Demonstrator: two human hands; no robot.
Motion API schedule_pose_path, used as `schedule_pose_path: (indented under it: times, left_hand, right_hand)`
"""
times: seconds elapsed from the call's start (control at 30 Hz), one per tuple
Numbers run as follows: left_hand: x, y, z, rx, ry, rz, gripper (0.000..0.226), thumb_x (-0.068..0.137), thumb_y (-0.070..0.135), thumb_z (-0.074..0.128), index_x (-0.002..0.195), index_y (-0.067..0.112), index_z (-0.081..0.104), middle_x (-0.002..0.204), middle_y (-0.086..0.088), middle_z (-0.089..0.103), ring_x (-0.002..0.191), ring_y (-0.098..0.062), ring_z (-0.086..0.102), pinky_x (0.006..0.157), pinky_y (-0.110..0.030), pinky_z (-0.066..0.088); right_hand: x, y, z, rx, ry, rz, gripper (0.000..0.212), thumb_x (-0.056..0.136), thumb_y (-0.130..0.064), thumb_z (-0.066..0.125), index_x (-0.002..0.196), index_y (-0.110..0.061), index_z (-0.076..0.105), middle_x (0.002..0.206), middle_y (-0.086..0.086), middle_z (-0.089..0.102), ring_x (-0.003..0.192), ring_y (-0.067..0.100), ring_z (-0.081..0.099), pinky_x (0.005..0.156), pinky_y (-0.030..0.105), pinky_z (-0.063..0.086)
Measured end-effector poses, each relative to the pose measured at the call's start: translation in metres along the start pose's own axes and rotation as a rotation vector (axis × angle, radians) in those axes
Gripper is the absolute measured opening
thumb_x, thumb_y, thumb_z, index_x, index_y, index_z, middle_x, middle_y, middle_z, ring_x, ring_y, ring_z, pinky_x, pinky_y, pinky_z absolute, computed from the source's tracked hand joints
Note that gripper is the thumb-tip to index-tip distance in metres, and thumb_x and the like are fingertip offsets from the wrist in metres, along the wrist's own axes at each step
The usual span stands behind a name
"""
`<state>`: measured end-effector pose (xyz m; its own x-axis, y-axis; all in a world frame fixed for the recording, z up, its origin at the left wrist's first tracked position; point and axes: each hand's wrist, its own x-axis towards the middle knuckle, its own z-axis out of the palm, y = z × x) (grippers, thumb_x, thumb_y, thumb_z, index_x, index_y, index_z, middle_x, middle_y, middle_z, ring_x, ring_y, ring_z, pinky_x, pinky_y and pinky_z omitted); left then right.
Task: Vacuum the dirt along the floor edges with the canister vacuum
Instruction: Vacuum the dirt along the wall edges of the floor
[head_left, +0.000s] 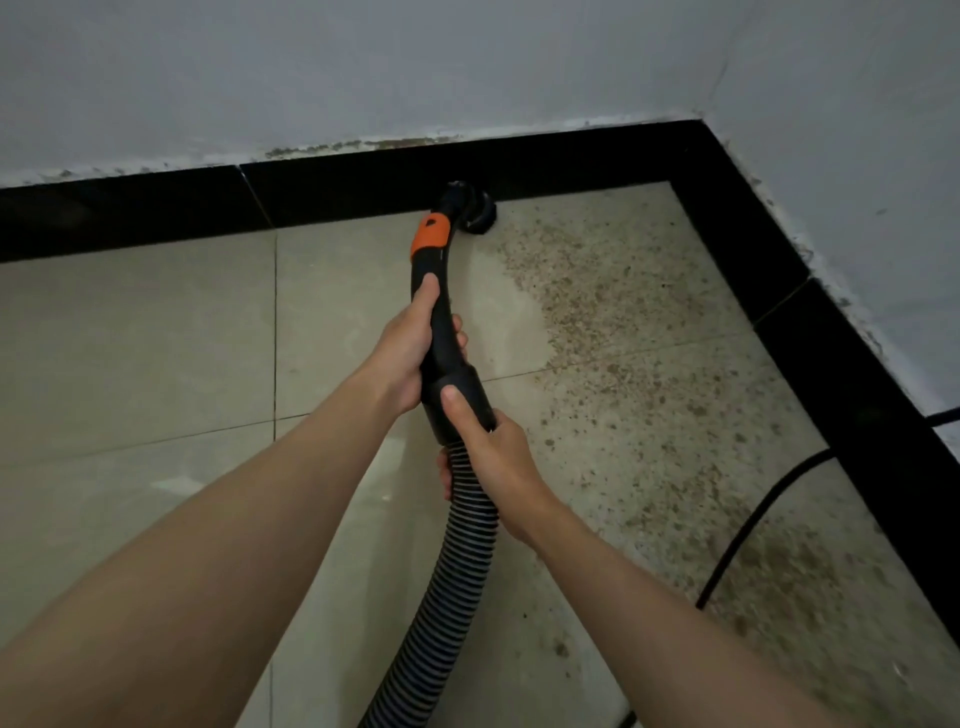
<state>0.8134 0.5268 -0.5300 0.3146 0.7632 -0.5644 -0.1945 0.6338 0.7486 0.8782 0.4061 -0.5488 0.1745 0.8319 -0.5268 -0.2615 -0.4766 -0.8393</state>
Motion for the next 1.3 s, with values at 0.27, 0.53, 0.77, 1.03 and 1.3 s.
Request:
schedule_pose_path:
  times: [0.27,0.53,0.77,1.03,1.3]
  left_hand:
    - [0.016,-0.017,0.018,0.065,-0.038,0.059,0.033,0.095,0.048,0.046,0.096,0.015,0.048,0.063,0.003,0.053,0.052,-0.011,0.052,0.057,-0.025,0.048]
    - [0.032,-0.014,0.05,0.134,-0.05,0.042,0.035,0.094,0.049,0.048,0.096,0.014,0.05,0.062,0.002,0.055,0.051,-0.011,0.053,0.058,-0.026,0.049]
    - [0.041,-0.02,0.08,0.162,-0.074,0.045,0.034,0.095,0.049,0.047,0.09,0.015,0.049,0.061,0.003,0.052,0.05,-0.011,0.051,0.057,-0.026,0.048]
    - [0.057,-0.016,0.115,0.303,-0.091,0.058,0.038,0.094,0.051,0.046,0.083,0.015,0.053,0.063,0.0,0.054,0.052,-0.013,0.053,0.059,-0.028,0.05]
    - [0.075,-0.022,0.139,0.359,-0.117,0.064,0.043,0.094,0.052,0.046,0.078,0.013,0.054,0.058,0.001,0.056,0.05,-0.013,0.054,0.056,-0.025,0.049]
  right_hand:
    - [0.008,0.01,-0.023,0.015,0.076,-0.033,0.037,0.088,-0.047,0.066,0.089,-0.011,0.057,0.054,0.001,0.061,0.043,0.015,0.055,0.043,0.026,0.049]
    - [0.015,-0.004,-0.047,0.054,0.108,-0.04,0.04,0.088,-0.048,0.067,0.089,-0.009,0.057,0.054,0.003,0.06,0.043,0.017,0.055,0.043,0.026,0.049]
    - [0.017,-0.01,-0.073,0.072,0.148,-0.039,0.045,0.086,-0.05,0.067,0.09,-0.006,0.06,0.055,0.004,0.062,0.044,0.016,0.057,0.043,0.026,0.05]
    - [0.03,-0.02,-0.091,0.135,0.209,-0.078,0.045,0.087,-0.052,0.065,0.086,-0.008,0.06,0.062,0.008,0.061,0.045,0.018,0.058,0.044,0.027,0.049]
    - [0.041,-0.022,-0.112,0.094,0.272,-0.081,0.051,0.084,-0.059,0.064,0.089,-0.008,0.062,0.07,0.009,0.065,0.057,0.022,0.062,0.057,0.035,0.056]
